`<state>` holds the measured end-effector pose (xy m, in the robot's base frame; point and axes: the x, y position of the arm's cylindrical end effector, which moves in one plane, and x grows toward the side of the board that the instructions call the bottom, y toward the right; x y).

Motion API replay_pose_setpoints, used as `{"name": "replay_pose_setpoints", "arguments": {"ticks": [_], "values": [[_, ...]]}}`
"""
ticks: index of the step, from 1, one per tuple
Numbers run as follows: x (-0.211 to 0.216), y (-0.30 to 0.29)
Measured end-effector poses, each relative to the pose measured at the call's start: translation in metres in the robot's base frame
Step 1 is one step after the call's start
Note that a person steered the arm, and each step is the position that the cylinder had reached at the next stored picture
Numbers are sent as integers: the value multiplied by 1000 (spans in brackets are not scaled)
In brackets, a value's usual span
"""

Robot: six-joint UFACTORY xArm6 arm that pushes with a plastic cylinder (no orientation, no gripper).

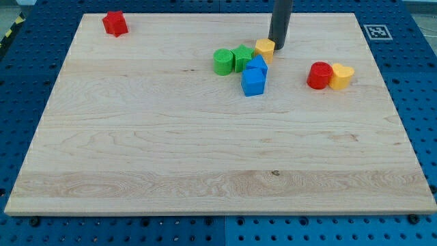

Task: Move the yellow hexagon above the blue triangle

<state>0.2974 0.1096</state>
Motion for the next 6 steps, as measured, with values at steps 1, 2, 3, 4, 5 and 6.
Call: {"name": "replay_pose_setpoints", "arguments": {"ticks": [1,2,3,4,5,6], "values": [[15,29],[49,32],[55,-11],[40,-23],[37,-27],[40,21]]}}
